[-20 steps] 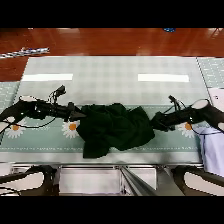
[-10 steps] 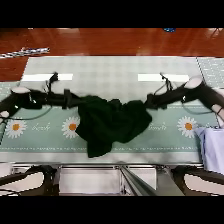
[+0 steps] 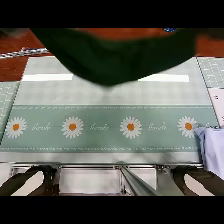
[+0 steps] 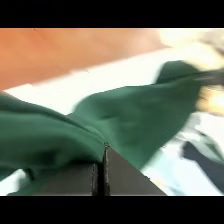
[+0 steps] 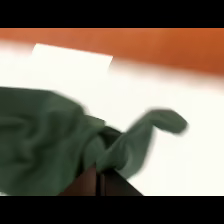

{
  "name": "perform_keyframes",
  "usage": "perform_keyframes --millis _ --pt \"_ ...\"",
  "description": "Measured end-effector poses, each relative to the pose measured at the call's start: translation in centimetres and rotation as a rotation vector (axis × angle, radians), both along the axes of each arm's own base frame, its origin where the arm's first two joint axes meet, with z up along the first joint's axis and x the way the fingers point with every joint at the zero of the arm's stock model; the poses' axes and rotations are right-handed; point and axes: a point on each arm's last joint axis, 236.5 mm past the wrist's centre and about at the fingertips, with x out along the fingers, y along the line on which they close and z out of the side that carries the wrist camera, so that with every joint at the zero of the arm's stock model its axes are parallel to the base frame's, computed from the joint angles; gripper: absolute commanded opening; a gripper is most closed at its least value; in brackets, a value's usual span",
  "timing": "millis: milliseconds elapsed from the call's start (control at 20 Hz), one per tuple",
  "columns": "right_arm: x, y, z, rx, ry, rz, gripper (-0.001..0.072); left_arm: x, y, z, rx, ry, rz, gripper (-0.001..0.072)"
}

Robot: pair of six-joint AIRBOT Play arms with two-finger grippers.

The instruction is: Fold the shirts.

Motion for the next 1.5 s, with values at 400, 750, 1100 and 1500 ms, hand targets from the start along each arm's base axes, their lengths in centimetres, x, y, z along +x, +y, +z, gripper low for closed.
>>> perform_keyframes --millis 400,750,1100,1500 --pt "-16.7 -7.9 10.4 -0.088 -0.311 -0.311 0.002 -10.6 6.7 7.5 0.32 -0.248 0.465 0.0019" --pt "-18.7 -10.1 2.2 -0.156 -0.021 -0.387 0.002 -12.7 7.8 -3.7 0.346 0.027 0.496 0.0019" --pt "-7.3 -7.7 -16.3 -0.221 0.439 -0.254 0.002 -9.3 5.3 -25.9 0.236 0.544 0.317 0.0019" --pt "8.1 -6.8 -31.1 -0.048 0.686 -0.268 0.005 0.5 4.5 -39.1 0.192 0.753 0.406 0.0019"
